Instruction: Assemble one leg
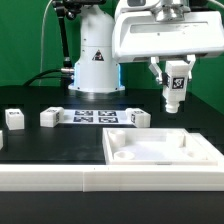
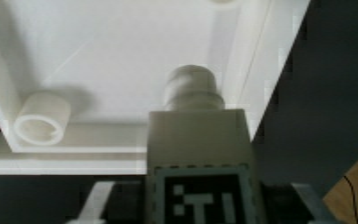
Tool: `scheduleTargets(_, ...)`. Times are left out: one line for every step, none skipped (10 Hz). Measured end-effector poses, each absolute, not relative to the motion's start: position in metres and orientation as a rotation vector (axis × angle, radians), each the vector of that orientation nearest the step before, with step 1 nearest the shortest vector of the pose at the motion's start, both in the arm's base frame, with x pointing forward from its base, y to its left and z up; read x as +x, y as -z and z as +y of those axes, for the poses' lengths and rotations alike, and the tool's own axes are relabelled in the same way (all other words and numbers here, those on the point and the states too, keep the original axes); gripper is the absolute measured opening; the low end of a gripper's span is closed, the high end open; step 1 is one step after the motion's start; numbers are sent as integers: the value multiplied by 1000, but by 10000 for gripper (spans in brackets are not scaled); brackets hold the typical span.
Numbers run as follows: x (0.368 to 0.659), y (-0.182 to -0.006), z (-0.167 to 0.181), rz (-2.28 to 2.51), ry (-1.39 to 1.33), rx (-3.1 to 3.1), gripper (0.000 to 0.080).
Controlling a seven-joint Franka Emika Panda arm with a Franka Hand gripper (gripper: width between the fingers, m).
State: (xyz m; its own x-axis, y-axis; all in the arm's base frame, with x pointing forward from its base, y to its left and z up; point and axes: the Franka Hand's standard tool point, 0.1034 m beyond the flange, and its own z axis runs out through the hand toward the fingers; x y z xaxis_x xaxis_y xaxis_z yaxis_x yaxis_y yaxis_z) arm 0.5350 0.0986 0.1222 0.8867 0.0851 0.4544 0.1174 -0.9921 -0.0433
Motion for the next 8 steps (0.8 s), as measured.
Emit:
scheduleTargets(549,-122,99,-165,719,-2981,288)
scheduleTargets(558,-123,100,-171,728,-2978,288)
scheduleTargets(565,-121,100,-171,734,-2976,288)
scheduleTargets(572,-117,102,-170,735,-2974,288)
scheduleTargets(579,-115,102,-168,740,-2972,288)
scheduleTargets(587,-115,104,-166,747,-2968,288)
scheduleTargets(592,-112,104,-163,751,-2966,288)
scheduleTargets(597,-107,105,-161,752,-2965,288)
